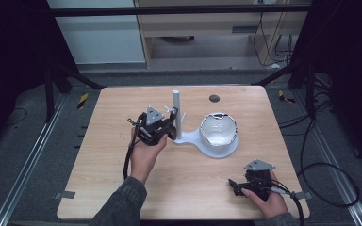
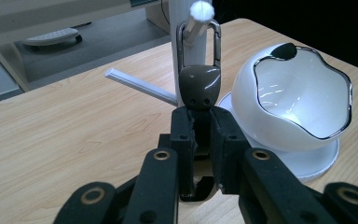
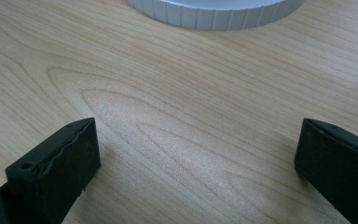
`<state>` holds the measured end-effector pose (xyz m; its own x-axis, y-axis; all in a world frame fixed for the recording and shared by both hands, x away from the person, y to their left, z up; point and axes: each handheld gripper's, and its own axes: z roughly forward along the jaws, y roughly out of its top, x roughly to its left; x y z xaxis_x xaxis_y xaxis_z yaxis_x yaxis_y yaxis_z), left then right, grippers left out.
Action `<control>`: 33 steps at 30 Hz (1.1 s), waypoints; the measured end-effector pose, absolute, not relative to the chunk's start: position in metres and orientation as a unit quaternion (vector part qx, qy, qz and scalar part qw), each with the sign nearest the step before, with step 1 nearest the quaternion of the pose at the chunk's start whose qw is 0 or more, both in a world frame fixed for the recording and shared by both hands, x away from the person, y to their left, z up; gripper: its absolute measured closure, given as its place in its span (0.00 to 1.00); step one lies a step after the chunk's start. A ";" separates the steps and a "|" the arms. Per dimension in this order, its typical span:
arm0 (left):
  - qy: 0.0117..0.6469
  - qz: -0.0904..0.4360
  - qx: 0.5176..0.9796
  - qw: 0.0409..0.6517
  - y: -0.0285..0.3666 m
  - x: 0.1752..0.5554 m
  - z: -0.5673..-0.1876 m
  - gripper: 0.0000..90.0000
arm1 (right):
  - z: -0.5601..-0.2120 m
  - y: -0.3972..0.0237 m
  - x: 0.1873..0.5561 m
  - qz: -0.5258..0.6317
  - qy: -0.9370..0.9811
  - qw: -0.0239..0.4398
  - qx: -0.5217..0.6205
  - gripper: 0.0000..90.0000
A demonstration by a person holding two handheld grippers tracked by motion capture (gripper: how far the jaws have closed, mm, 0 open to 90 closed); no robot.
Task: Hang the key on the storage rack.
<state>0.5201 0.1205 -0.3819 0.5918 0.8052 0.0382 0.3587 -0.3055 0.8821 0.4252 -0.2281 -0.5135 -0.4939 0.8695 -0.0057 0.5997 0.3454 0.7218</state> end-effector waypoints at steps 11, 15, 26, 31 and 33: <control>0.379 0.246 0.769 0.452 0.119 0.522 -0.383 0.89 | -0.513 -0.228 0.425 0.338 0.795 0.200 0.462 0.00; 0.379 0.243 0.769 0.454 0.120 0.523 -0.383 0.89 | -0.513 -0.228 0.425 0.338 0.796 0.200 0.462 0.00; 0.379 0.242 0.770 0.453 0.121 0.523 -0.383 0.88 | -0.513 -0.228 0.425 0.338 0.795 0.200 0.462 0.00; 0.379 0.240 0.770 0.453 0.122 0.522 -0.383 0.88 | -0.513 -0.228 0.425 0.338 0.795 0.199 0.463 0.00; 0.379 0.239 0.768 0.457 0.123 0.522 -0.382 0.88 | -0.513 -0.228 0.425 0.338 0.796 0.200 0.462 0.00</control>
<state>0.5220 0.1233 -0.3817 0.5986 0.8008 0.0198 0.3647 -0.2944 0.8834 0.4251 -0.2281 -0.5135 -0.4936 0.8697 -0.0060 0.5999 0.3455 0.7216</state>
